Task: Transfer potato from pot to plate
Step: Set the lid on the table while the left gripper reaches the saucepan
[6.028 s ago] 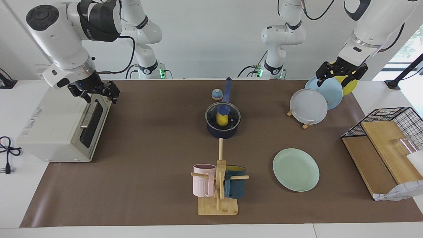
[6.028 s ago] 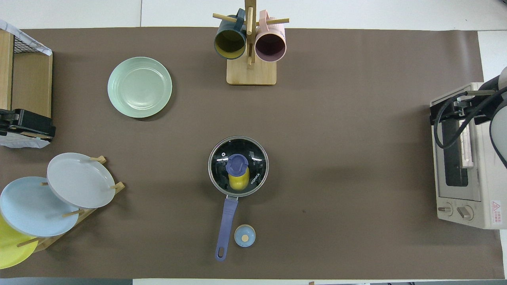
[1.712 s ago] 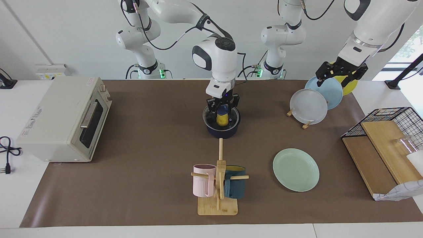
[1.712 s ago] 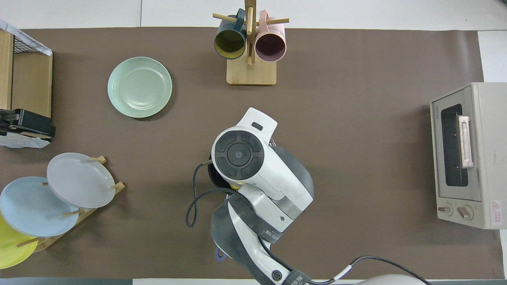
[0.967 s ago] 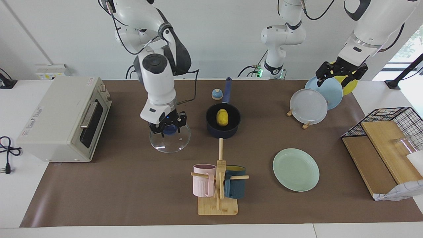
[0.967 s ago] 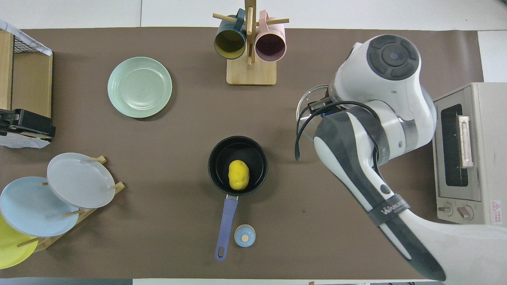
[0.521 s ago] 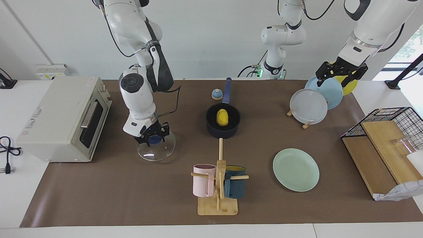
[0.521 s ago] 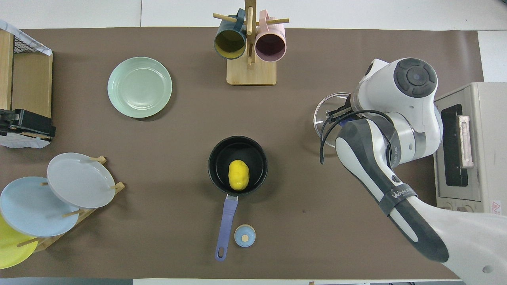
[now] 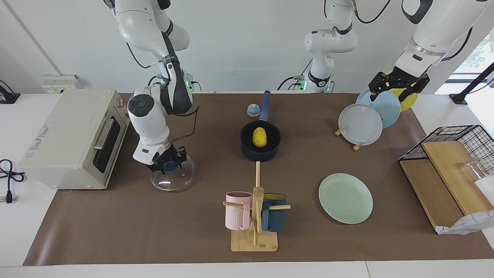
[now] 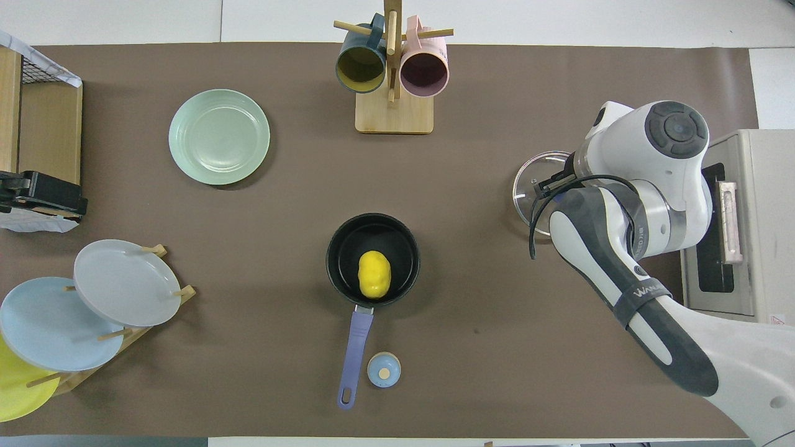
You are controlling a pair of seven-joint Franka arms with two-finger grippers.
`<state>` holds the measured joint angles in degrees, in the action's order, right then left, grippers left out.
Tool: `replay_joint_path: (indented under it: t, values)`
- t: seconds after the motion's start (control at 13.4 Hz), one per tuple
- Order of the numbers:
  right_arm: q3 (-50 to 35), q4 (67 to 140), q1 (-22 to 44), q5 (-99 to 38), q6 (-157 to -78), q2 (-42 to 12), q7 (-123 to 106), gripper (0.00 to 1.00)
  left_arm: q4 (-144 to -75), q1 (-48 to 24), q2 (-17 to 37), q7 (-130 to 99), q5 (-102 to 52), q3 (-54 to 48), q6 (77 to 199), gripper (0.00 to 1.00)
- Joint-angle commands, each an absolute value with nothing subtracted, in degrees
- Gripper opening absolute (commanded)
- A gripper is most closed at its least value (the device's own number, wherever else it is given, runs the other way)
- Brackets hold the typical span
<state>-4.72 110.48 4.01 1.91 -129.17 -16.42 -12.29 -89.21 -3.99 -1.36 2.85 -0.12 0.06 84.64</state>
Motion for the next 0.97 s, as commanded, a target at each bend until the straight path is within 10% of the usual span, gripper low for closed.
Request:
replay_joint_path:
  t: [0.0,0.6,0.82,0.89]
  values:
    - [-5.5,111.7,2.0,1.1,-130.4,-15.6,-15.9,0.46,-91.0,-4.1,-2.9,2.9,0.9,-0.8,86.0,1.00]
    - [-5.5,116.5,-0.9,1.1,-138.2,-16.3,-19.2,0.51,-94.5,-7.8,-4.6,0.1,0.5,-1.6,85.2,1.00]
    - [-5.5,116.5,-0.8,1.1,-138.3,-16.4,-18.1,1.00,-100.9,-17.2,-5.4,-14.7,-0.3,-1.6,93.1,1.00]
    - [-5.5,116.3,-0.8,1.1,-138.1,-16.4,-17.6,1.00,-101.5,-19.6,-4.7,-18.0,-0.5,-1.6,94.4,1.00]
